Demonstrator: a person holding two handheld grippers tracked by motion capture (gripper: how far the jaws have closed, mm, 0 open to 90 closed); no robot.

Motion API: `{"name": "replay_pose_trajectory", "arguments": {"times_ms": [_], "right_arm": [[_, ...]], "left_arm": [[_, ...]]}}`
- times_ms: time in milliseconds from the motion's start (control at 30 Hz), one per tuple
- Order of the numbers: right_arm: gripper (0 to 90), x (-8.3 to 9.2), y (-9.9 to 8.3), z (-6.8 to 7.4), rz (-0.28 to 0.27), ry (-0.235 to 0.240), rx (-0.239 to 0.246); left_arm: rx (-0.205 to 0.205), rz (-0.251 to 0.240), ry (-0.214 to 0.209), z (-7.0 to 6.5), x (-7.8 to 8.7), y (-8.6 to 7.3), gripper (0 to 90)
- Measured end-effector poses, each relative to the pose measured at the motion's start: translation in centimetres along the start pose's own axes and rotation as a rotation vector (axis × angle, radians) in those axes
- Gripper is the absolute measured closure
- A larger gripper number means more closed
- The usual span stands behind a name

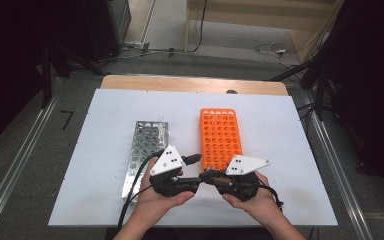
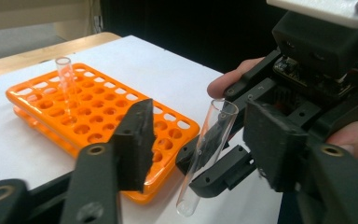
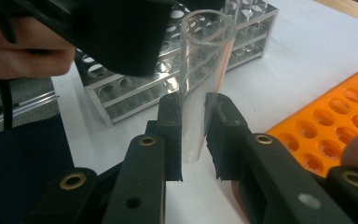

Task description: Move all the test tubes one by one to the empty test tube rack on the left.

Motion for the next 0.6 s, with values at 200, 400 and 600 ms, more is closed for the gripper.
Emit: {"name": "replay_pose_trajectory", "arguments": {"times_ms": [200, 400, 600], "right_arm": [[73.6, -0.25, -0.02, 0.31, 0.007, 0.013, -0.002], [73.6, -0.34, -0.04, 0.50, 0.013, 0.025, -0.007], [73.5, -0.46, -0.02, 0.84, 0.018, 0.037, -0.004]], "left_arm": [[-0.030, 0.032, -0.008, -0.46, -0.70, -0.65, 56.6], [-0.055, 0.035, -0.007, -0.75, -0.92, -0.76, 65.7], [-0.067, 0.035, -0.002, -0.85, -0.96, -0.78, 69.3]]}}
Point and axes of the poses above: each handheld gripper's, and its own axes: x roughly backward along the jaws, y roughly out of its top, z roughly to its left, the point moved 10 cm from there along -x, roughly forward along the jaws, and after that the axes turned 3 degrees about z, right-handed, at the moved point
